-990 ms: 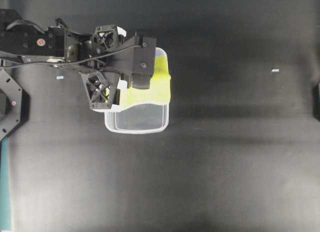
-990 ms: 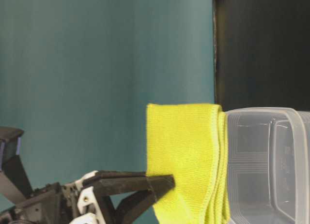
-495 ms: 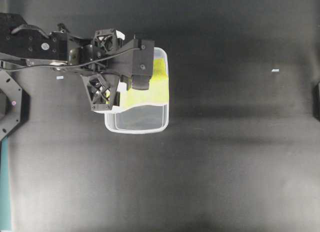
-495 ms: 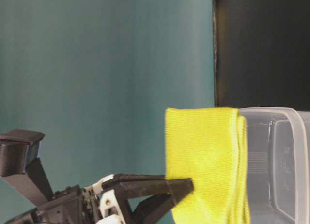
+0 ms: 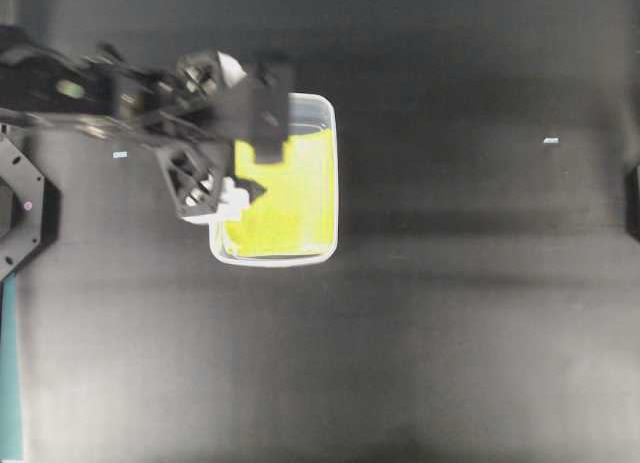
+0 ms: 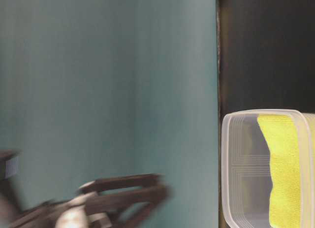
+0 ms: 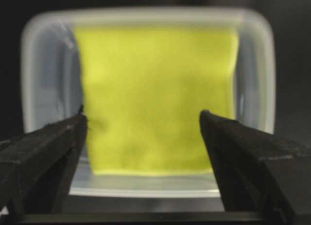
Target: Place the yellow towel into the container with the left arm.
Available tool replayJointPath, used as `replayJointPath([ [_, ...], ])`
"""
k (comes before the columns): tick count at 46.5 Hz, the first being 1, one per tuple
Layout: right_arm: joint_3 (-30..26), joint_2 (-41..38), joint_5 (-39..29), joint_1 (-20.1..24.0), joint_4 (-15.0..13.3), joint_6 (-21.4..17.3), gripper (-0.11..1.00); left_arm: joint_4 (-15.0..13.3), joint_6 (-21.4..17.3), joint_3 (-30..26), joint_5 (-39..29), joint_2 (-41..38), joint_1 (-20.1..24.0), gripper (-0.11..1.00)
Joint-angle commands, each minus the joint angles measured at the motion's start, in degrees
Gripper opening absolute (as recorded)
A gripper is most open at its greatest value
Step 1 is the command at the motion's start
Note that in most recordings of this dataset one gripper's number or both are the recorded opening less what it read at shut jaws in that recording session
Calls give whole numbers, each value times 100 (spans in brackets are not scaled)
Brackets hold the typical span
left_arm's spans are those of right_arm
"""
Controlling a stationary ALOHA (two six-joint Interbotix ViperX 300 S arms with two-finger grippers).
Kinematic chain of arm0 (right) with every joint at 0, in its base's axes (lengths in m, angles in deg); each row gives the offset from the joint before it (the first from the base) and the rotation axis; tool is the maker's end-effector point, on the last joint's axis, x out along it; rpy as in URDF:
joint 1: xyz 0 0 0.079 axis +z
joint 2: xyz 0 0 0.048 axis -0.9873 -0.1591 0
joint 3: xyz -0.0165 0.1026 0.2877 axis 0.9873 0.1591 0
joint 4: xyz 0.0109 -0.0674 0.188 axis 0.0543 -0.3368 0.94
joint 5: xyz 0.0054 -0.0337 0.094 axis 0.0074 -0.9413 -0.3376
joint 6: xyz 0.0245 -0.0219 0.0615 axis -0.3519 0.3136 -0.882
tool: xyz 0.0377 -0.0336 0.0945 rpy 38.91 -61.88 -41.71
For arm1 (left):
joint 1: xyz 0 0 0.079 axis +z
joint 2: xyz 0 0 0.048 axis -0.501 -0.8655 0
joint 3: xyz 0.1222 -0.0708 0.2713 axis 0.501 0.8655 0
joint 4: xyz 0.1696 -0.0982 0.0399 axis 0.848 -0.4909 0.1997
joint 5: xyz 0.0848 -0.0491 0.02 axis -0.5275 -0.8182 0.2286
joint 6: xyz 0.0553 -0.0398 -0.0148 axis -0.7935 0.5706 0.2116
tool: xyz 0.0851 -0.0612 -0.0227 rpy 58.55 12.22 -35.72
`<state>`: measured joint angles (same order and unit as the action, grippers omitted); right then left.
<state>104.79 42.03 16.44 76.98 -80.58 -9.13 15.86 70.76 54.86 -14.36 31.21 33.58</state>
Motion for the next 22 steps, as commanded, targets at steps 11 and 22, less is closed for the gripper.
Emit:
replayJointPath([
  [11, 0, -26, 53, -18, 26, -9, 79, 18, 343, 747, 800, 2057, -44, 89],
  [22, 0, -26, 53, -18, 26, 0, 79, 18, 387, 1441, 1239, 3393, -105, 89],
])
